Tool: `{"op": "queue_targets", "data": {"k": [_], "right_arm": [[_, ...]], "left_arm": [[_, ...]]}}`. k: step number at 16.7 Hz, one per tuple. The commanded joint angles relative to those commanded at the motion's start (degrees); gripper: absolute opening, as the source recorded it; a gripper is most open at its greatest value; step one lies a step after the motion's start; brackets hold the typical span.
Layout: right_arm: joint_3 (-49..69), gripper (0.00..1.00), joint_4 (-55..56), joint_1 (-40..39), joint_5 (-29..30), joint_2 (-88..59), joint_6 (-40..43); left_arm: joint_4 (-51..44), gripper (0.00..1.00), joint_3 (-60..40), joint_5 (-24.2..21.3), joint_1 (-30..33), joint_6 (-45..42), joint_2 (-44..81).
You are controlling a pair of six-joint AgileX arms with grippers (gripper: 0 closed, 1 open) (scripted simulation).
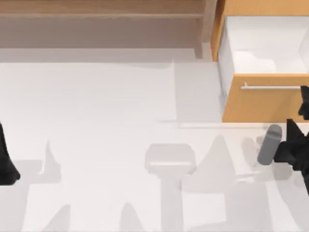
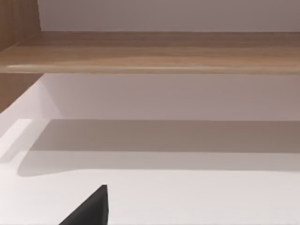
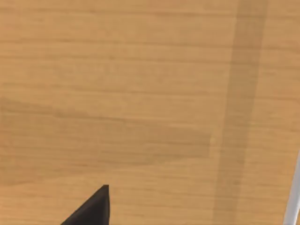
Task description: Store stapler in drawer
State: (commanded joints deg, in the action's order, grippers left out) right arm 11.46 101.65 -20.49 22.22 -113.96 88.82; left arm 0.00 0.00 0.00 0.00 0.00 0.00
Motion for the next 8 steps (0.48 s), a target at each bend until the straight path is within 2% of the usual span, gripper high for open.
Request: {"op": "queue_targets", "data": {"k": [4,8], "right_arm": [[0.1,1.0,-1.6,0.5,0.3,-2.2,-0.5],[0.6,1.0,-9.6,4.4,4.3,4.6,-6.6]], "left_arm": [[0.0,1.0,0.0,0.0,0.0,0.0,0.0],[0.0,1.0,0.0,0.0,0.0,0.0,0.0]]}}
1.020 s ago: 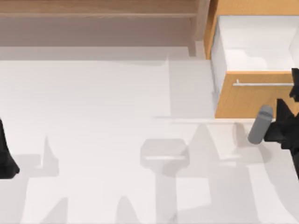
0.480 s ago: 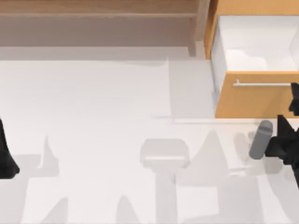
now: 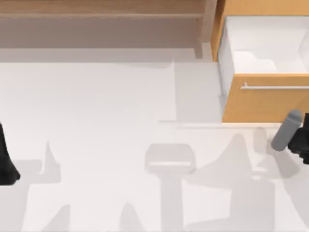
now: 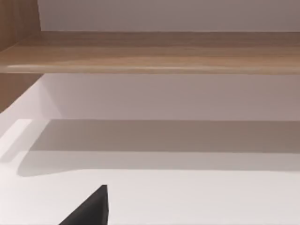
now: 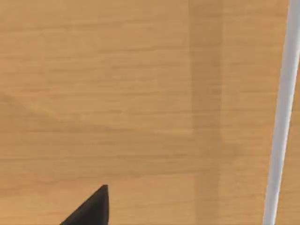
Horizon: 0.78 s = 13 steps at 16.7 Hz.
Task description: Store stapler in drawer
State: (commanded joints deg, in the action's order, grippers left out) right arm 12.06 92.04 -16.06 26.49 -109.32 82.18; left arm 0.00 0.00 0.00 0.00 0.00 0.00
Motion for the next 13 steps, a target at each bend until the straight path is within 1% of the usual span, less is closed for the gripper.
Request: {"op": "queue_targets", "data": {"k": [3,5,7,10,13], "right_arm": [[1.8,1.0,-12.3,5.6,3.9,7.0,-8.6],[4.0,1.0,-23.5,10.1,5.9,11.1,-15.6],[7.2,1.0,-37.0,14.8,7.1,14.4,-23.3],[14.3,1.0,-60.5,21.6,6.6,17.5,-35.6],[24.4,1.0,-85.2,27.1,3.3,18.0,-48.0]], "left_arm": [[0.0,1.0,0.0,0.0,0.0,0.0,0.0],[0.0,1.0,0.0,0.0,0.0,0.0,0.0],[0.0,1.0,0.0,0.0,0.0,0.0,0.0],[0.0,1.0,0.0,0.0,0.0,0.0,0.0],[0.0,1.0,0.0,0.0,0.0,0.0,0.0]]}}
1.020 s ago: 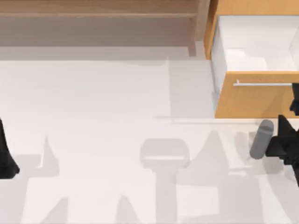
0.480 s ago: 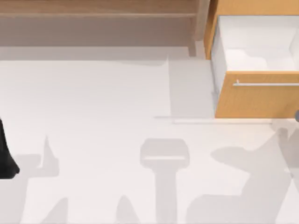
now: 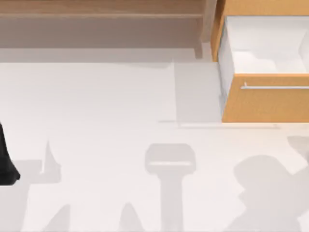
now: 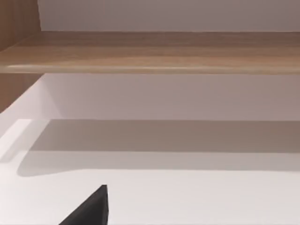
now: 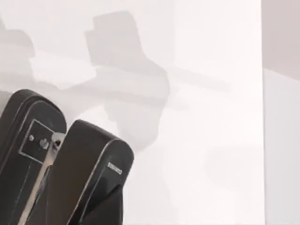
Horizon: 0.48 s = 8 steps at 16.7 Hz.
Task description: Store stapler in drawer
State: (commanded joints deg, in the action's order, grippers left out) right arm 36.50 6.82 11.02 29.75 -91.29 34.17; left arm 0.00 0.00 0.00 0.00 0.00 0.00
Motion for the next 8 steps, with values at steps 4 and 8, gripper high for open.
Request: {"op": "queue_targets", "data": {"k": [4,8], "right_arm": [[16.1,1.0,-30.1,4.3,-8.4,-3.4,-15.4],[31.1,1.0,-52.4,6.0,-18.7,-9.8,-27.7]], "left_arm": [[0.0,1.0,0.0,0.0,0.0,0.0,0.0],[0.0,1.0,0.0,0.0,0.0,0.0,0.0]]}}
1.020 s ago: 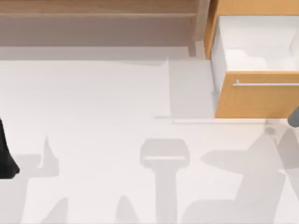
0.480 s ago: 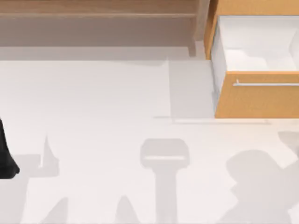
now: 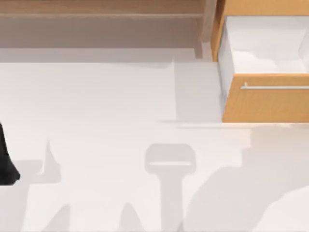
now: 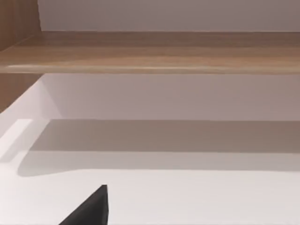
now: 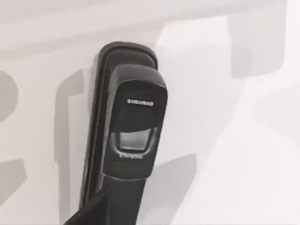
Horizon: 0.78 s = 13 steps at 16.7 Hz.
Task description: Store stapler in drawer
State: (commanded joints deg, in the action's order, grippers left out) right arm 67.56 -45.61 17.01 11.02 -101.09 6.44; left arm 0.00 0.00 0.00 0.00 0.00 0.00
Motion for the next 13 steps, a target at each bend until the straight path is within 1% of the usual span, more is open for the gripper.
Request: {"op": "queue_targets", "data": {"k": [3,6,13], "right_arm": [[8.5,1.0,-10.6,0.2,-6.7,-4.8,-6.3],[13.1,1.0,-15.7,0.2,-10.7,-7.8,-9.4],[13.3,1.0,-16.0,0.0,-11.0,-8.0,-9.7]], "left_arm": [[0.0,1.0,0.0,0.0,0.0,0.0,0.0],[0.0,1.0,0.0,0.0,0.0,0.0,0.0],[0.0,1.0,0.0,0.0,0.0,0.0,0.0]]}}
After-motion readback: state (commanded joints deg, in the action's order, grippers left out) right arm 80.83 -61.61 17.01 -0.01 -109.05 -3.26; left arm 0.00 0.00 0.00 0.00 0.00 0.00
